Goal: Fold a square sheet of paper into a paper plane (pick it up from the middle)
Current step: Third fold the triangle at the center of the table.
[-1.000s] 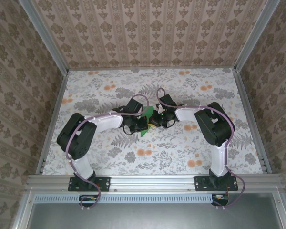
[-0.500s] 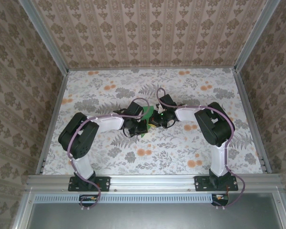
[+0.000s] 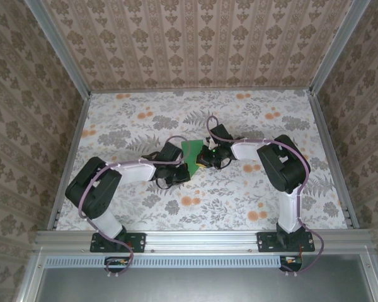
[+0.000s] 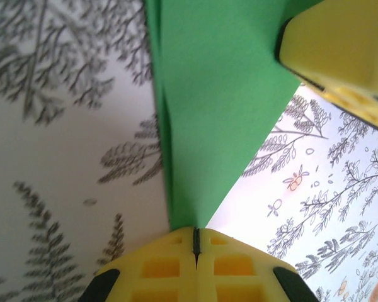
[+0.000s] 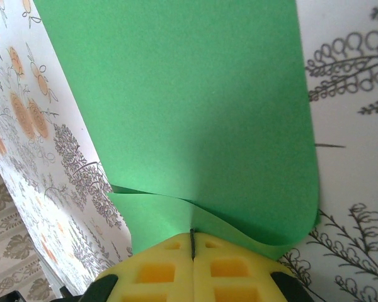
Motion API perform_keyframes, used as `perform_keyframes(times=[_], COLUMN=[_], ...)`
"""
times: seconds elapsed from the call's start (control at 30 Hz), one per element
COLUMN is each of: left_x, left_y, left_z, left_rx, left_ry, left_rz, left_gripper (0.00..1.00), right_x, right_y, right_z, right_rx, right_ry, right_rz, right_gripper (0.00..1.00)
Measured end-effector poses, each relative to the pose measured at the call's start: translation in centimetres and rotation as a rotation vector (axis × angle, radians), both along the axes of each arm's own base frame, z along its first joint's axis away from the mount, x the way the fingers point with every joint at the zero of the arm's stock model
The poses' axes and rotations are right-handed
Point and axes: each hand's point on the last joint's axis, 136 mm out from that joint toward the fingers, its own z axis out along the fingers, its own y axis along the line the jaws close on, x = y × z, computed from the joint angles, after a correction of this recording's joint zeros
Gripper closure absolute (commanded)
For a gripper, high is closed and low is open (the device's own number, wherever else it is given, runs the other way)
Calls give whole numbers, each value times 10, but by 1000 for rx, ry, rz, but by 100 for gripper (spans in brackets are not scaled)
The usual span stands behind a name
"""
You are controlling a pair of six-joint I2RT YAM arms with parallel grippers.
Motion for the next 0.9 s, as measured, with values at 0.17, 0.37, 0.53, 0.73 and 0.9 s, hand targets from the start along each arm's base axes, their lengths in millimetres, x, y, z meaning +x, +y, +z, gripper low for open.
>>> perform_keyframes(times=[0.17, 0.37, 0.53, 0.73, 0.9], left_x=[-11, 5, 26, 35, 28], left_y=[13, 4, -8, -13, -8], left_z=[2, 34, 43, 20, 3], left_rx=[-28, -97, -115, -77, -35], left_ry=[23, -57, -86, -41, 6], left_rz=[44, 61, 72, 78, 79], left_gripper=[100, 100, 100, 100, 100], right_x=[-1, -2, -3, -3, -2], right_y=[0, -1, -2, -2, -1], right_z=[-1, 0, 1, 1, 2], right_rx=[3, 25, 30, 33, 33], right_ry=[5, 9, 20, 24, 23], right_rz=[-6, -42, -63, -69, -68], right_gripper=[100, 100, 100, 100, 100])
